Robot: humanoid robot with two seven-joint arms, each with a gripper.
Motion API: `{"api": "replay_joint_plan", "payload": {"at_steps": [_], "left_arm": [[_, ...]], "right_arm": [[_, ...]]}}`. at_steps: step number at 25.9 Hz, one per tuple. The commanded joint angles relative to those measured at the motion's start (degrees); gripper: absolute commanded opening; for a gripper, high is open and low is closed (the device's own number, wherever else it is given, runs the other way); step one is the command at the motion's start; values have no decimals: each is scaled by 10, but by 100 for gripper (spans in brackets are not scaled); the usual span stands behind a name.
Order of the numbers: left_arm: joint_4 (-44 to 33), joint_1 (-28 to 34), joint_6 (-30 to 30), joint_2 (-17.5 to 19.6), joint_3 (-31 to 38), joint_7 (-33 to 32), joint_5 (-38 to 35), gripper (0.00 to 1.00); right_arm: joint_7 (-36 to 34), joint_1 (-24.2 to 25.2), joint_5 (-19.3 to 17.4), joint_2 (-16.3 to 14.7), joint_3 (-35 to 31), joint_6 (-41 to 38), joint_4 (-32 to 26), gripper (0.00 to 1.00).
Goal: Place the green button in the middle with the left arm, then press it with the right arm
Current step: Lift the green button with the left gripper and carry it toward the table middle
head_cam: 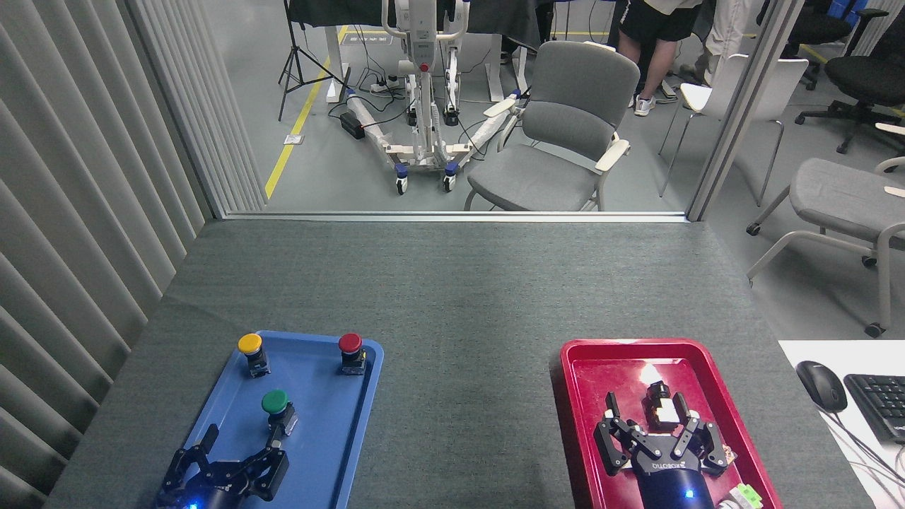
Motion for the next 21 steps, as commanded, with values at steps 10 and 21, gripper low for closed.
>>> {"api": "replay_joint_plan", "payload": {"at_steps": [10,21], "left_arm": [[141,-100,-5,15,-55,7,1,99],[160,-122,-36,15,-77,17,1,0]], "right_arm": [[-4,0,2,11,-6,-27,-2,100],[-3,2,18,20,-4,-23,2,100]]}}
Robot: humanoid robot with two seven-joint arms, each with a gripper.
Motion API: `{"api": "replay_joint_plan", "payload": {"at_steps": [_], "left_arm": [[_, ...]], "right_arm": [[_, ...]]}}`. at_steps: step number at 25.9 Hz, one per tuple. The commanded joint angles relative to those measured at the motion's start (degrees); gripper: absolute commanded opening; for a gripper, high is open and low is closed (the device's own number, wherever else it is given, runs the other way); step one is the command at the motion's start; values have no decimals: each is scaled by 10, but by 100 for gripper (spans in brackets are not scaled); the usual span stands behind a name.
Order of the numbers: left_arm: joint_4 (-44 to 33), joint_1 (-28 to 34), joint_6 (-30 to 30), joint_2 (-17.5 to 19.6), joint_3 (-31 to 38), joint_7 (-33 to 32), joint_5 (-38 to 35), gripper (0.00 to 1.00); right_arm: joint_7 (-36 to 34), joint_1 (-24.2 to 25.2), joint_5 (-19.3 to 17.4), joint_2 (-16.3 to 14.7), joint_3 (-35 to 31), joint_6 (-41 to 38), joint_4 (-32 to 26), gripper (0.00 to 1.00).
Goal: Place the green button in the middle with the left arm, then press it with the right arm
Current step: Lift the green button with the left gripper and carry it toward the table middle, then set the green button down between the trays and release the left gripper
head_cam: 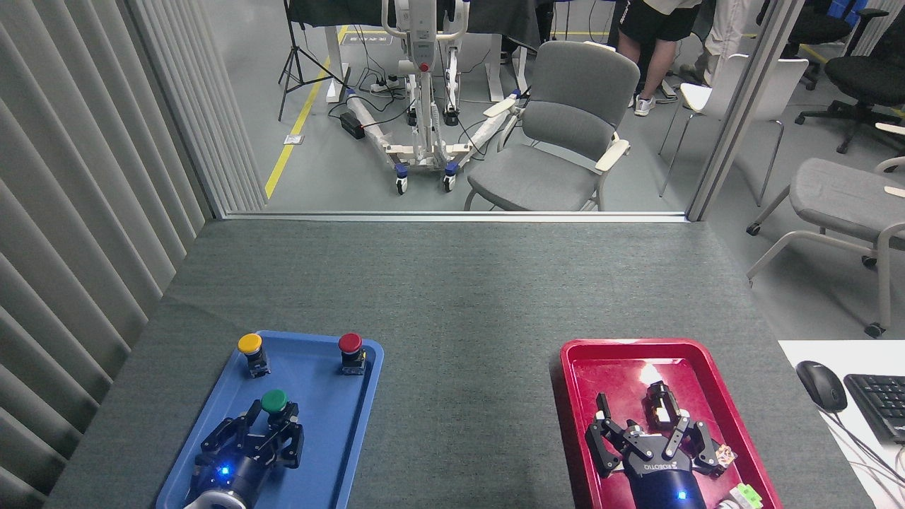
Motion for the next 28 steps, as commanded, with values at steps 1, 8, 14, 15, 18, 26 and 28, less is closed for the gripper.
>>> {"api": "replay_joint_plan", "payload": {"at_steps": [1,8,14,15,18,26,28], "left_arm": [[-8,-1,-40,3,-4,-7,0,0],[-69,8,-106,10,-4,8,1,0],[-177,-7,-125,-28,-106,78,7,0],[-157,-25,-107,-45,-129,77,2,0],[-59,-67,-88,-85,-196,72,-16,0],[4,-65,-66,-132,-218,22,-70,0],[18,-62,-60,-132,-218,19,-70,0]], "right_arm": [[0,0,5,4,0,4,2,100],[-1,1,5,5,0,4,1,98],[-1,-3,4,4,2,2,15,98],[-1,-3,4,5,2,2,15,98],[-1,-2,4,9,5,3,14,98],[-2,1,4,8,6,0,14,99],[-2,1,4,8,7,0,14,99]]}}
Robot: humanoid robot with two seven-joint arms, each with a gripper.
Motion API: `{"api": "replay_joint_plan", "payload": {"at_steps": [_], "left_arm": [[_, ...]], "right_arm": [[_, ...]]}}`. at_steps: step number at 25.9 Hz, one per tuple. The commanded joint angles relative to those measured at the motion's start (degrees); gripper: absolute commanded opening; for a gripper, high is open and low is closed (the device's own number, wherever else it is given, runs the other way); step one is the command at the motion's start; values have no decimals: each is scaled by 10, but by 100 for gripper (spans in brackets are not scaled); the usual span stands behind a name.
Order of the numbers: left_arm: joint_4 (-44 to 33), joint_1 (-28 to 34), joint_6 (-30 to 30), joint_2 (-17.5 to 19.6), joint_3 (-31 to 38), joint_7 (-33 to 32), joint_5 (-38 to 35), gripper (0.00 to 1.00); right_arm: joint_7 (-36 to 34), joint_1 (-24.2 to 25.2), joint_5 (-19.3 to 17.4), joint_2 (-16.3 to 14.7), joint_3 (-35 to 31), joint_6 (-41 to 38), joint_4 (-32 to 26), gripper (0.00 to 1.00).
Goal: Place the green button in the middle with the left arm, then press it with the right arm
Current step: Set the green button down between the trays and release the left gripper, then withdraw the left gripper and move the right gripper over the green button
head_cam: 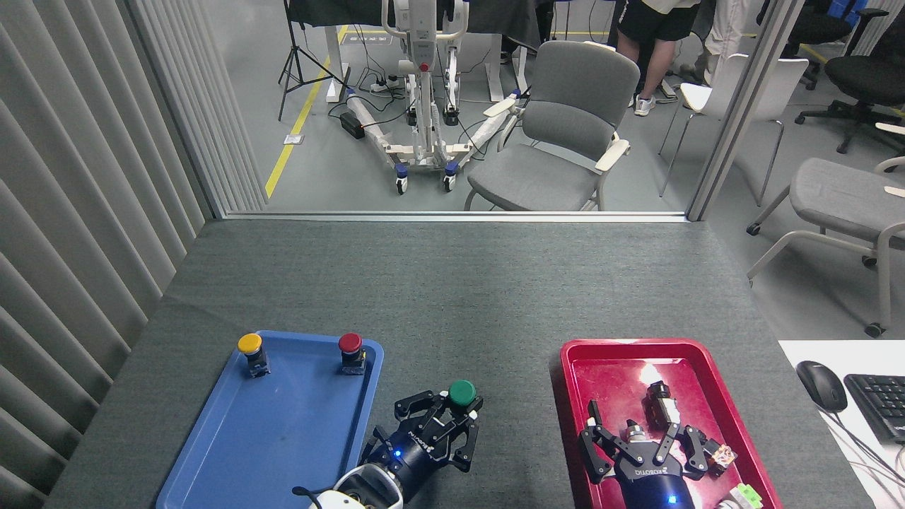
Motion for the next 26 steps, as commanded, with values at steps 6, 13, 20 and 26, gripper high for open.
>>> {"api": "replay_joint_plan", "payload": {"at_steps": [6,13,20,26], "left_arm": [[27,7,13,-5,-2,-13,-2,60],[-14,35,19,-16,21,-12,4,100],[-264,143,32,74,69,-8,8,100],[-387,249,47,108,233,-19,-2,100]], "right_arm": [[-9,0,3,0,2,-2,4,98],[-22,-2,6,6,25,0,8,98],[-21,-4,6,15,45,4,8,80],[-20,-28,57,36,99,17,10,39]]}}
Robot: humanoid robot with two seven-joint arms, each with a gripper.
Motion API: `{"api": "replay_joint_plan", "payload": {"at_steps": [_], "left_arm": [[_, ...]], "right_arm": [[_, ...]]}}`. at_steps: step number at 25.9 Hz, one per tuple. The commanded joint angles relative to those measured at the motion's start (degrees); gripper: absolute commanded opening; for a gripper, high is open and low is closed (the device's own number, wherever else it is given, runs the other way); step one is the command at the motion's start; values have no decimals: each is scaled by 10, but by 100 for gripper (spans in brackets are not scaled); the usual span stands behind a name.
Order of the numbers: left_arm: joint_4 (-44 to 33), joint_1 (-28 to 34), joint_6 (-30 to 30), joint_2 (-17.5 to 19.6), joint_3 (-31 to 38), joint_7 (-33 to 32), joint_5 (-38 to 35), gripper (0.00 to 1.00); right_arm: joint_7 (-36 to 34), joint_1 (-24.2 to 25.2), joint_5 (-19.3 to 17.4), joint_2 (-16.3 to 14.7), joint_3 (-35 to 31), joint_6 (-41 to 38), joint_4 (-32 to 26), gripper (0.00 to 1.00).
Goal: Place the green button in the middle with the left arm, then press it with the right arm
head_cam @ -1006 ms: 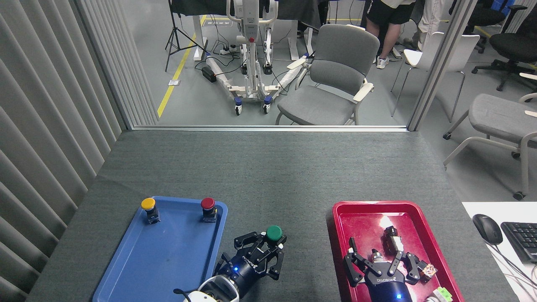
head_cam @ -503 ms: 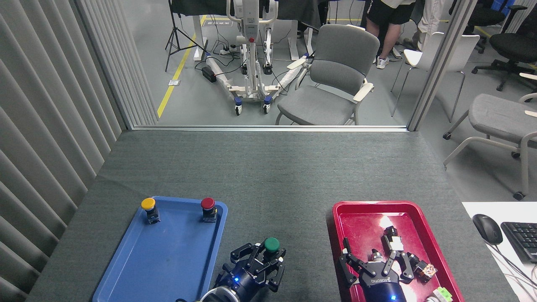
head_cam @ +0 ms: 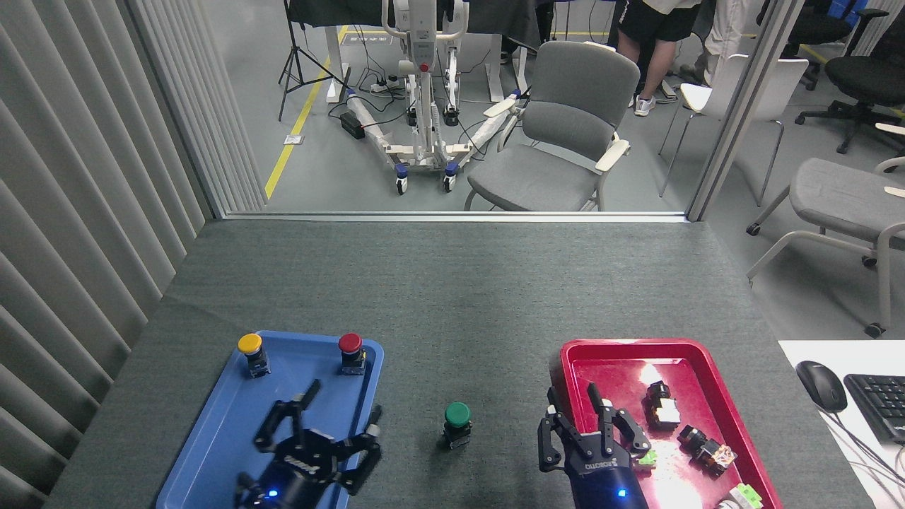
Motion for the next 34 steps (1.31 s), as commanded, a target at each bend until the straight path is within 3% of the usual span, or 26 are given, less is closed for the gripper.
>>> {"api": "replay_joint_plan", "payload": {"at_steps": [1,4,8,14,19,24,30,34], "left_arm": [[-41,39,6,2,93,-17,-10,100],[-11,34,37,-9,125,-66,-5,100],[19,25,75,-12,133,-80,-2,100],[39,19,63,-17,128,-79,39,100],[45,19,61,10,128,-73,95,100],[50,19,65,20,135,-72,215,100],[65,19,71,20,135,-63,206,100],[67,20,67,20,131,-56,163,100]], "right_arm": [[1,-10,52,14,32,7,4,34],[17,-28,69,27,57,6,15,20],[58,-52,62,42,83,-3,48,17],[68,-77,54,66,117,-1,116,7],[83,-95,55,87,125,12,152,7],[82,-95,49,82,128,45,168,9],[83,-94,47,84,127,62,185,10],[85,-94,40,83,126,58,187,13]]}}
